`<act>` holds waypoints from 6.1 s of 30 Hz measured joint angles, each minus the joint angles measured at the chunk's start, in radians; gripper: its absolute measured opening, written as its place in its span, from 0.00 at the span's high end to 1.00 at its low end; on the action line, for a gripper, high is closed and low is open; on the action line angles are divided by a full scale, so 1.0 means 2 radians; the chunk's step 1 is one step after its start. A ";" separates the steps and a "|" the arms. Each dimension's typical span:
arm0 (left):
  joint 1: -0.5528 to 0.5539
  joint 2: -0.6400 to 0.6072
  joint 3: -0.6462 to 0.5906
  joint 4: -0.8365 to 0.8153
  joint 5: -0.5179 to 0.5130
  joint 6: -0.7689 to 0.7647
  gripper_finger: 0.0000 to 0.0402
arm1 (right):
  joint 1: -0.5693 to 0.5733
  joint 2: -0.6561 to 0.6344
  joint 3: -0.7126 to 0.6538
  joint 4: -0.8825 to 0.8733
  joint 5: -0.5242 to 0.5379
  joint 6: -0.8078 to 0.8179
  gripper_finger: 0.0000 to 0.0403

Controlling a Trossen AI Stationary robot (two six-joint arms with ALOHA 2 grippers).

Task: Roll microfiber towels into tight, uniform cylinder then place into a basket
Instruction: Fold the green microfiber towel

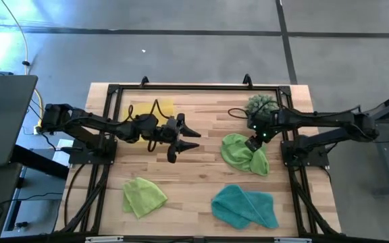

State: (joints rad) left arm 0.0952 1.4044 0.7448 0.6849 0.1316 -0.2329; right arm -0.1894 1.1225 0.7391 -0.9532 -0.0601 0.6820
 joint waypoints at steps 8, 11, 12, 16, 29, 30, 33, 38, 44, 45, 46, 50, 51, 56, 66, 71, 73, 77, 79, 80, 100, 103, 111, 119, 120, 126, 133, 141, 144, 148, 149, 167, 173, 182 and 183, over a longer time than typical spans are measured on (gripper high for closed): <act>0.000 0.000 0.000 0.000 0.000 0.000 0.54 | 0.027 0.046 0.000 0.003 0.017 0.018 0.52; 0.000 0.000 0.000 -0.001 0.000 0.000 0.54 | 0.039 0.063 0.000 0.004 0.017 0.007 0.52; 0.000 0.000 0.000 -0.002 0.000 0.000 0.54 | 0.042 0.068 0.000 0.004 0.017 0.001 0.52; 0.000 0.000 0.000 -0.002 0.000 0.000 0.54 | 0.050 0.086 0.000 0.005 0.017 -0.016 0.52; 0.000 0.000 0.000 -0.003 0.000 0.000 0.54 | 0.060 0.109 -0.001 0.008 0.020 -0.065 0.96; 0.000 0.000 0.000 -0.003 0.000 0.000 0.54 | 0.060 0.108 -0.001 0.008 0.020 -0.077 0.98; 0.000 0.000 0.000 -0.006 0.000 0.000 0.54 | 0.060 0.107 -0.001 0.009 0.026 -0.097 0.96; 0.000 0.000 0.000 -0.022 -0.002 0.007 0.54 | 0.060 0.106 0.008 0.019 0.031 -0.135 0.99; 0.000 0.000 0.000 -0.047 -0.035 0.014 0.54 | 0.060 0.106 0.055 0.056 0.046 -0.187 1.00; 0.000 0.000 0.000 -0.054 -0.042 0.014 0.54 | 0.061 0.106 0.065 0.063 0.051 -0.197 1.00; 0.000 0.000 0.000 -0.060 -0.051 0.014 0.54 | 0.062 0.106 0.075 0.069 0.058 -0.207 1.00; 0.000 0.000 0.000 -0.088 -0.084 0.030 0.54 | 0.066 0.106 0.110 0.104 0.067 -0.241 1.00; 0.000 0.000 0.000 -0.095 -0.096 0.037 0.54 | 0.066 0.106 0.118 0.114 0.067 -0.245 1.00; -0.006 0.020 0.000 -0.094 -0.158 0.044 0.54 | 0.066 0.106 0.145 0.147 0.067 -0.254 1.00; -0.030 0.124 0.000 -0.033 -0.204 0.074 0.54 | 0.055 0.106 0.151 0.193 0.066 -0.180 1.00; -0.052 0.177 0.000 0.008 -0.221 0.130 0.54 | 0.042 0.106 0.147 0.193 0.083 -0.118 1.00; -0.060 0.197 0.000 0.027 -0.241 0.148 0.54 | 0.038 0.109 0.146 0.193 0.108 -0.094 1.00; -0.074 0.229 0.011 0.049 -0.269 0.177 0.54 | 0.038 0.123 0.146 0.206 0.162 -0.055 1.00; -0.083 0.241 0.023 0.049 -0.287 0.201 0.54 | 0.038 0.134 0.146 0.216 0.171 -0.046 1.00; -0.087 0.249 0.031 0.053 -0.298 0.218 0.54 | 0.038 0.141 0.146 0.221 0.170 -0.044 1.00; -0.100 0.374 0.123 0.043 -0.399 0.302 0.54 | 0.033 0.181 0.146 0.255 0.169 -0.013 1.00; -0.099 0.379 0.128 0.035 -0.430 0.297 0.54 | 0.033 0.181 0.146 0.255 0.169 -0.013 1.00; -0.086 0.379 0.130 -0.003 -0.452 0.235 0.56 | 0.033 0.181 0.146 0.255 0.169 -0.017 1.00; -0.092 0.379 0.130 0.007 -0.483 0.234 0.83 | 0.033 0.181 0.146 0.251 0.169 -0.029 1.00; -0.093 0.379 0.130 0.007 -0.488 0.234 0.88 | 0.033 0.181 0.146 0.251 0.169 -0.032 1.00; -0.096 0.350 0.130 0.009 -0.487 0.231 0.97 | 0.033 0.181 0.146 0.237 0.166 -0.060 1.00; -0.104 0.295 0.130 0.002 -0.468 0.238 0.99 | 0.033 0.181 0.146 0.219 0.123 -0.124 1.00; -0.118 0.206 0.130 -0.086 -0.471 0.220 1.00 | 0.050 0.180 0.175 0.212 0.054 -0.246 1.00; -0.122 0.167 0.130 -0.130 -0.480 0.201 1.00 | 0.062 0.180 0.196 0.203 0.056 -0.322 1.00; -0.128 0.113 0.130 -0.190 -0.507 0.187 1.00 | 0.076 0.180 0.221 0.162 0.060 -0.407 1.00; -0.129 0.099 0.130 -0.203 -0.513 0.187 1.00 | 0.079 0.180 0.228 0.151 0.061 -0.419 1.00; -0.131 0.022 0.129 -0.288 -0.529 0.151 1.00 | 0.109 0.180 0.228 0.073 0.094 -0.308 0.75; -0.131 0.021 0.130 -0.310 -0.529 0.131 1.00 | 0.109 0.181 0.109 0.216 0.107 -0.251 0.69; -0.131 0.021 0.130 -0.311 -0.529 0.130 1.00 | 0.110 0.181 0.062 0.287 0.065 -0.205 0.75; -0.131 0.021 0.130 -0.311 -0.529 0.130 1.00 | 0.112 0.181 0.066 0.292 0.064 -0.200 0.75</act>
State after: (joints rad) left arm -0.1665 1.4464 1.0039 0.0635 -0.9268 0.0262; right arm 0.0340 1.4841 0.8706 -0.3688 0.0683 0.2818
